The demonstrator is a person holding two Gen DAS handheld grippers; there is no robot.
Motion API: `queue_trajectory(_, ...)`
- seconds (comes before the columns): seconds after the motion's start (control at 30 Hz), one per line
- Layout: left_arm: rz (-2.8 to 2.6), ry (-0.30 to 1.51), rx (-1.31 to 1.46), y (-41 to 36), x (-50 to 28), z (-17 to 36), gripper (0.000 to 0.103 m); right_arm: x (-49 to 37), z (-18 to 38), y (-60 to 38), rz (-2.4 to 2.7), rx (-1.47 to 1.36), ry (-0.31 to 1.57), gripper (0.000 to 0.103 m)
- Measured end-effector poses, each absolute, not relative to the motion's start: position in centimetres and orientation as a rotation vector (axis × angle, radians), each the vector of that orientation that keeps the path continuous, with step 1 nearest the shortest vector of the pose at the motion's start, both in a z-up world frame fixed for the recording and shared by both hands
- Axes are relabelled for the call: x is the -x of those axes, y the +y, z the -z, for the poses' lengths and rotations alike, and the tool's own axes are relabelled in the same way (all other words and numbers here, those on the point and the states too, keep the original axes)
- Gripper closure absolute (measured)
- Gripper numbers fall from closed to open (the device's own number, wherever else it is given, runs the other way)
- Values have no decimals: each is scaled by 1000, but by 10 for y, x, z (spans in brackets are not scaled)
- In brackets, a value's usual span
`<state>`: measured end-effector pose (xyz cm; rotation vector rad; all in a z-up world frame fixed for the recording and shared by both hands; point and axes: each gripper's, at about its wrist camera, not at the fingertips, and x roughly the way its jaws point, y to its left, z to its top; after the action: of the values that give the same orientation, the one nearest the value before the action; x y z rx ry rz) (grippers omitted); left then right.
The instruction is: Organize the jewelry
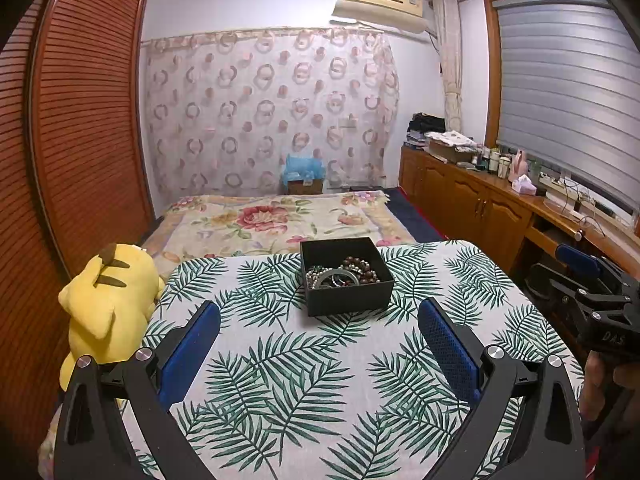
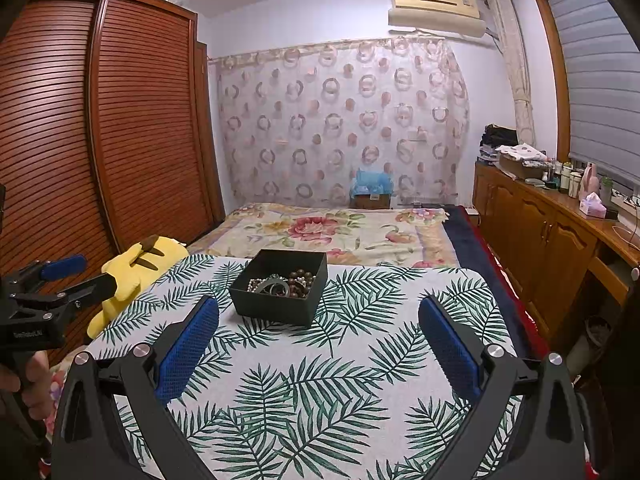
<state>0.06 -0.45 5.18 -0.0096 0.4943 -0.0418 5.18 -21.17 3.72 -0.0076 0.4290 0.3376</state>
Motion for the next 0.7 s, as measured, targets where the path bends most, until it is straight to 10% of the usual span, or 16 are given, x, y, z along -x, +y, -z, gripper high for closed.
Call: queue_trajectory(0.7,44,483,7,-4,3,-54,8,-51,-36,-209,-339,7,429,2)
